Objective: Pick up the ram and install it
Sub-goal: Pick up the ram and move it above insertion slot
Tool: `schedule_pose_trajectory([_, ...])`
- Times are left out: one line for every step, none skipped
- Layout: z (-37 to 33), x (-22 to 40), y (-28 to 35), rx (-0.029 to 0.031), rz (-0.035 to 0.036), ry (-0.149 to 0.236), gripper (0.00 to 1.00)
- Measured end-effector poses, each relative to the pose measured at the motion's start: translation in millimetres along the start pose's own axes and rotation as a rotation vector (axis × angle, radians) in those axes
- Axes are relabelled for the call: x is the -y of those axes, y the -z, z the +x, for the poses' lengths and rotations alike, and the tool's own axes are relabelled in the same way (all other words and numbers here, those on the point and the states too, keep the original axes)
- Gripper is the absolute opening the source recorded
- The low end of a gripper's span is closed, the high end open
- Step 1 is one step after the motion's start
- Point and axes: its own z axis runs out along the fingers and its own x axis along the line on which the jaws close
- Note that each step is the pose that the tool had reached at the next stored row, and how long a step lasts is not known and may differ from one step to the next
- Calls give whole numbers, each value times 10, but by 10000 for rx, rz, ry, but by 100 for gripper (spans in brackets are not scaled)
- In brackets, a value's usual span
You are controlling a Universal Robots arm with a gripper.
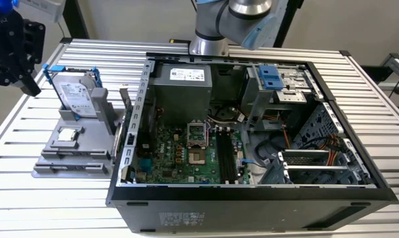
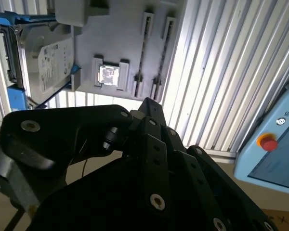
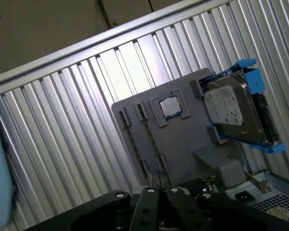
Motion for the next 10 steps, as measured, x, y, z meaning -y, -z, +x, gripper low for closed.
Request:
schedule_pose_trajectory([0, 0, 0, 1, 4, 81, 0])
schedule_pose_trajectory([0, 0, 0, 1, 8, 163, 0])
schedule_pose_trajectory([0, 0, 0, 1, 12, 246, 0])
schedule_pose_trajectory([0, 0, 0, 0, 15, 331, 0])
schedule_pose_trajectory([0, 0, 0, -2, 15, 413, 0])
schedule_pose_trajectory([1, 0, 0, -6, 13, 492, 0])
schedule_pose_trajectory([1, 0, 0, -8, 11, 587, 0])
schedule_pose_trajectory([1, -1, -1, -10, 8, 698, 0])
schedule_pose_trajectory([0, -1, -1, -11, 3, 821, 0])
schedule_pose_trajectory([0, -1, 0, -15, -2, 952, 0])
